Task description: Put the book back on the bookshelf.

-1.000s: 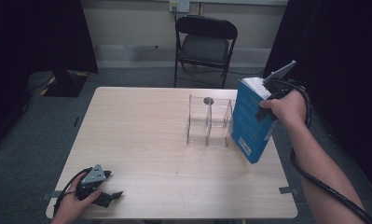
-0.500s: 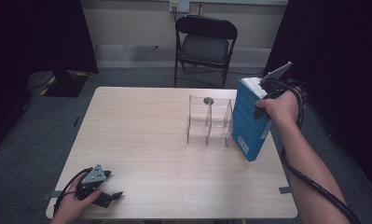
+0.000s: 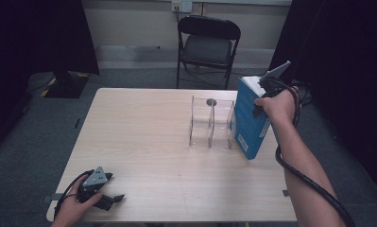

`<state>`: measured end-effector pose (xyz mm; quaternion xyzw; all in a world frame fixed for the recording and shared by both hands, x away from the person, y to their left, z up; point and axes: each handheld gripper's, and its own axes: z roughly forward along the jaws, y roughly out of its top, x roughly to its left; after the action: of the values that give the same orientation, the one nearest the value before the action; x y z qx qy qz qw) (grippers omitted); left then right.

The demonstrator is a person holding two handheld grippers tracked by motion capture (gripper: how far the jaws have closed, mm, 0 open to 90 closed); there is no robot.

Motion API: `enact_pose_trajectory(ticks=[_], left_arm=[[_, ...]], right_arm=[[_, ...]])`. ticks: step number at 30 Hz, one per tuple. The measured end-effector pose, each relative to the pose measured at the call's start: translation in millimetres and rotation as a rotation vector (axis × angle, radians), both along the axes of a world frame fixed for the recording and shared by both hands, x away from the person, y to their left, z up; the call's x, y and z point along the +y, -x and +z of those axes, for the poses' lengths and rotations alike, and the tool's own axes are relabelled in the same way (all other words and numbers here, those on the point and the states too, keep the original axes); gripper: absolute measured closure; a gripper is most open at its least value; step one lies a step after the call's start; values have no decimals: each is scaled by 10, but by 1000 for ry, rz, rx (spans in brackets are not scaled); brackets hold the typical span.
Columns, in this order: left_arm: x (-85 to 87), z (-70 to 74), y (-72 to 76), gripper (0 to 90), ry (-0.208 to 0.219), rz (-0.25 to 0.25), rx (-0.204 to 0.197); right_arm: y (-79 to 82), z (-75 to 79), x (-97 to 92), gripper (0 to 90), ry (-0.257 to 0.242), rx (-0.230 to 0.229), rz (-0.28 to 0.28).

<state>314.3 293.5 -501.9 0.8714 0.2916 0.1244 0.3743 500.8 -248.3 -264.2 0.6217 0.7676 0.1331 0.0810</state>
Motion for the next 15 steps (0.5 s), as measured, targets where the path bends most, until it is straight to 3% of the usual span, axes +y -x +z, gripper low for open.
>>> enact_pose_trajectory(ticks=[12, 15], left_arm=[[-2, -1, -2, 48, 0, -4, 1], [-5, 1, -5, 36, -7, -8, 5]], right_arm=[[-89, -140, 12, 614, -4, -35, -26], [-80, -166, -1, 613, -16, -61, -41]])
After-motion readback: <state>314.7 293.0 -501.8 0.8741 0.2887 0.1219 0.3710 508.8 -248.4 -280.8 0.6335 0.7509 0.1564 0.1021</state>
